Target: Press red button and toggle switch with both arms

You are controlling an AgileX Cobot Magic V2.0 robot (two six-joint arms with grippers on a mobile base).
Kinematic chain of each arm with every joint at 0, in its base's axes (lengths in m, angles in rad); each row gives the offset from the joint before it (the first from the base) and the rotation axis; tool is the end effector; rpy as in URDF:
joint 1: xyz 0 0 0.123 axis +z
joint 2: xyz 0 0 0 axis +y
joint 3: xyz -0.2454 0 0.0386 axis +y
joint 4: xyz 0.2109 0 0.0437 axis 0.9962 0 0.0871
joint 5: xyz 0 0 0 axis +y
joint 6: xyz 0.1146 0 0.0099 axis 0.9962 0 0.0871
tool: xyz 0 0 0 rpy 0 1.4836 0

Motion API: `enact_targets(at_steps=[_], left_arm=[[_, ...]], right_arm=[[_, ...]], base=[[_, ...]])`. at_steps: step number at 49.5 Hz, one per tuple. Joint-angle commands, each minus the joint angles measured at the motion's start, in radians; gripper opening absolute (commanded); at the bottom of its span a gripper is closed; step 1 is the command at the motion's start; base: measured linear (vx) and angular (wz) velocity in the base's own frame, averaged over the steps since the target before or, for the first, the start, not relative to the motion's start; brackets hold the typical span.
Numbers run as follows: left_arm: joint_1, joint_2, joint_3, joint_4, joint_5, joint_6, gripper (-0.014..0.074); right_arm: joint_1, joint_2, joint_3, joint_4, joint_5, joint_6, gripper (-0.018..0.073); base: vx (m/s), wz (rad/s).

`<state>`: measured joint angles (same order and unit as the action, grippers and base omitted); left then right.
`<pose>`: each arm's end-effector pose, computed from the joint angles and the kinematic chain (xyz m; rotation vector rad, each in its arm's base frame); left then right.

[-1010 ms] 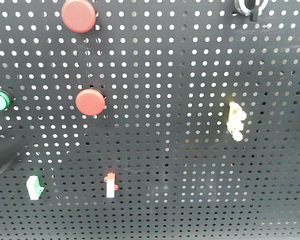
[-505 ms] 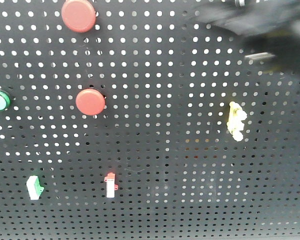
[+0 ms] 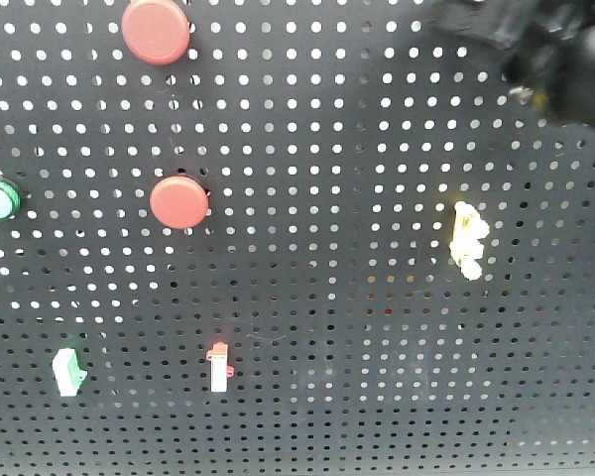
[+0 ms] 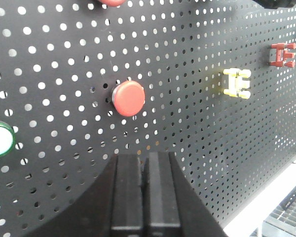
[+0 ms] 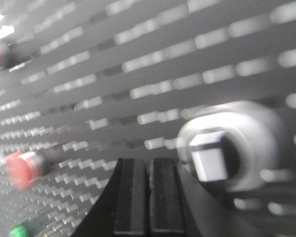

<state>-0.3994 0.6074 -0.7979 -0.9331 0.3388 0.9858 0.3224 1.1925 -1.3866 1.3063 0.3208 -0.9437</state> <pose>0.1077 -0.0789 0.3854 0.5709 1.4083 -0.4579 0.2271 0.1129 0.4700 -0.2475 1.4075 0.7693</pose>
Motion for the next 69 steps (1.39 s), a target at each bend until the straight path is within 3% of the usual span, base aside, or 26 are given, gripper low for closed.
enact_targets(at_steps=[1, 18, 45, 55, 57, 58, 69], left_arm=[[-0.002, 0.002, -0.025, -0.030, -0.052, -0.010, 0.0002], [-0.002, 0.002, -0.025, -0.029, -0.052, -0.010, 0.0002], [-0.002, 0.002, -0.025, -0.021, -0.052, -0.010, 0.0002], [-0.002, 0.002, -0.024, -0.009, -0.039, -0.010, 0.0002], [-0.002, 0.002, -0.024, 0.006, -0.028, -0.010, 0.0002], [-0.001, 0.001, -0.024, 0.060, -0.005, -0.011, 0.0002], [-0.001, -0.043, 0.111, 0.086, 0.002, -0.072, 0.0002]], right_arm=[[-0.028, -0.022, -0.033, -0.022, -0.045, 0.032, -0.0003], [-0.027, -0.025, -0.033, -0.282, -0.078, 0.180, -0.0003], [-0.028, -0.036, -0.033, -0.320, -0.175, 0.193, -0.0003], [-0.027, -0.046, -0.024, -0.329, -0.103, 0.193, -0.0003], [-0.027, -0.053, -0.007, -0.336, -0.099, 0.193, -0.0003], [-0.027, -0.116, 0.118, -0.368, -0.142, 0.191, -0.0003], [-0.027, -0.329, 0.423, -0.500, -0.189, 0.165, -0.0003]], base=[[0.00, 0.00], [0.00, 0.00], [0.00, 0.00], [0.00, 0.00], [0.00, 0.00], [0.00, 0.00], [0.00, 0.00]])
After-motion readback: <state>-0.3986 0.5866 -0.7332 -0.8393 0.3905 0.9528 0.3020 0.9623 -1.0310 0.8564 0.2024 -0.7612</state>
